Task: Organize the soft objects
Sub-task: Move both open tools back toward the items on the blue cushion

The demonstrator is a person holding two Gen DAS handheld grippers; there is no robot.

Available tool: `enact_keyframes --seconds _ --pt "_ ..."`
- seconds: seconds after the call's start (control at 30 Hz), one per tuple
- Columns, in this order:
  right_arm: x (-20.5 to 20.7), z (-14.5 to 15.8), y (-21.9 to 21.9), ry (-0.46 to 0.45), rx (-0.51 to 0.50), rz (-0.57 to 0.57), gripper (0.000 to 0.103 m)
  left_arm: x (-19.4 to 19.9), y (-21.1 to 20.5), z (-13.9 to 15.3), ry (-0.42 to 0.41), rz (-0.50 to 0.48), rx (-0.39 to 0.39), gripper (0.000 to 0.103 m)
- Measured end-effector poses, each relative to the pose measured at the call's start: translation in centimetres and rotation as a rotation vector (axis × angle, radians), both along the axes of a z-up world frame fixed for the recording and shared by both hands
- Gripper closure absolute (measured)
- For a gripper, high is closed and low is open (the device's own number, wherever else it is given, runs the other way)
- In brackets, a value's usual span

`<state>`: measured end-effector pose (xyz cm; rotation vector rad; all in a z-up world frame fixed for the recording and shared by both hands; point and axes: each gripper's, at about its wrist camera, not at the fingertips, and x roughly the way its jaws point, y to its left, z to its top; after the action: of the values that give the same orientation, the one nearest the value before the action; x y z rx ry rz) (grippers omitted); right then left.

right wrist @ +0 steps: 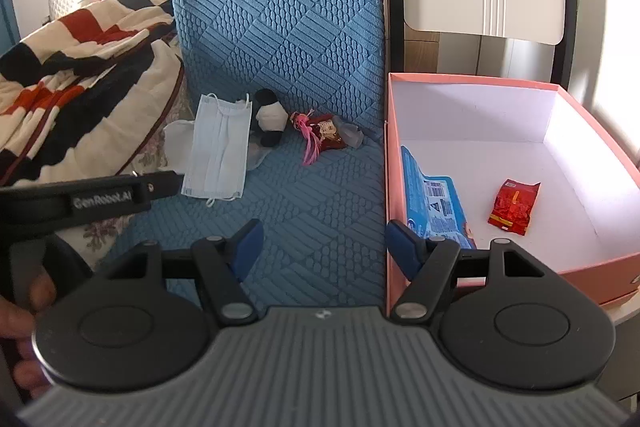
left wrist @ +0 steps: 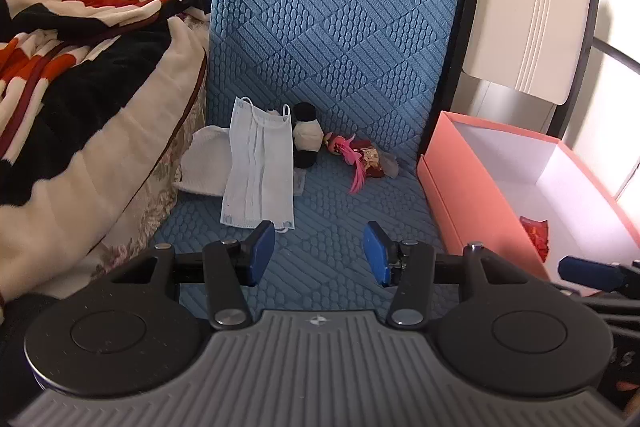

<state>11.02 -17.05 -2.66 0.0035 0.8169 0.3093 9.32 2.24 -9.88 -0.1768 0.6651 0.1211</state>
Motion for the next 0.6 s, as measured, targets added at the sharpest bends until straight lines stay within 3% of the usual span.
enact_keyframes --seconds 0.33,0.6 --pt "1.8 -0.8 2.1 -0.063 0.011 0.023 0.034 2.8 1.5 -1.9 0.010 0.040 0.025 0.047" --pt "4.9 -1.9 3.2 -0.081 0.036 0.057 0.035 4.7 1.9 -2.8 0.021 0.019 0.019 0.038"
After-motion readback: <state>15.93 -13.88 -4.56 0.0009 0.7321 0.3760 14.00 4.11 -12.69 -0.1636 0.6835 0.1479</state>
